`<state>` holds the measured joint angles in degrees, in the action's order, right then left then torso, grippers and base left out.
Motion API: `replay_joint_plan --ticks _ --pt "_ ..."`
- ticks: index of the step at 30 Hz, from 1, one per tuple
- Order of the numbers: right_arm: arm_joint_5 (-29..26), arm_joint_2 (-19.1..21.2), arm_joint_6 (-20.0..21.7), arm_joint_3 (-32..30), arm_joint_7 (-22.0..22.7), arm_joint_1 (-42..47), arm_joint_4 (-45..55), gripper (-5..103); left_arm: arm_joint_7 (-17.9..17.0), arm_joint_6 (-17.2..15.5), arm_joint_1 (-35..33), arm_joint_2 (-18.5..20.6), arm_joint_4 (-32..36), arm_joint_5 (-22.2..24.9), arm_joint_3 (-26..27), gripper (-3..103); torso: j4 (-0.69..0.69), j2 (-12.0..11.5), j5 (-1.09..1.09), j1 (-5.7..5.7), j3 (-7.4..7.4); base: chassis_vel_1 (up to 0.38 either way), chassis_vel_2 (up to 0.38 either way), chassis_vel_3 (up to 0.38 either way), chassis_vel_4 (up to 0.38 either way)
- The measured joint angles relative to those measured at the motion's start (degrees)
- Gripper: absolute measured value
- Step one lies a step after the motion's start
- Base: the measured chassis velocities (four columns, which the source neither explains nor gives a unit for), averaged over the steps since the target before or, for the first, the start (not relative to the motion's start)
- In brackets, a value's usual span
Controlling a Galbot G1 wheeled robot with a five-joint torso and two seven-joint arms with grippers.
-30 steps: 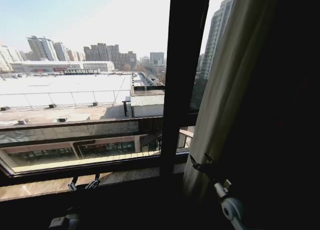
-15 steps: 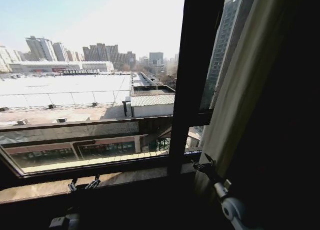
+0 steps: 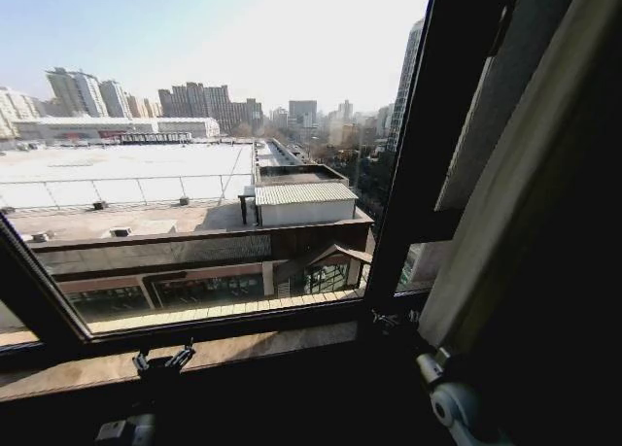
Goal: Open the curtains by pulling them apart, changing their state from closed to fully open.
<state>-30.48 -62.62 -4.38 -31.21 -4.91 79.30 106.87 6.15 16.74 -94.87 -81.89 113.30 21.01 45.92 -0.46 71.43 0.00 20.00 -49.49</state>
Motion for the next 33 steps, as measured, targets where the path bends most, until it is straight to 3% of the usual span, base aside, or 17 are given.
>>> replay_joint_plan --ticks 33 --pt "0.0 0.0 0.0 0.0 0.0 0.0 0.0 100 0.0 0.0 0.0 0.0 0.0 0.0 0.0 100 0.0 0.0 0.0 0.01 0.0 0.388 0.322 -0.387 -0.317"
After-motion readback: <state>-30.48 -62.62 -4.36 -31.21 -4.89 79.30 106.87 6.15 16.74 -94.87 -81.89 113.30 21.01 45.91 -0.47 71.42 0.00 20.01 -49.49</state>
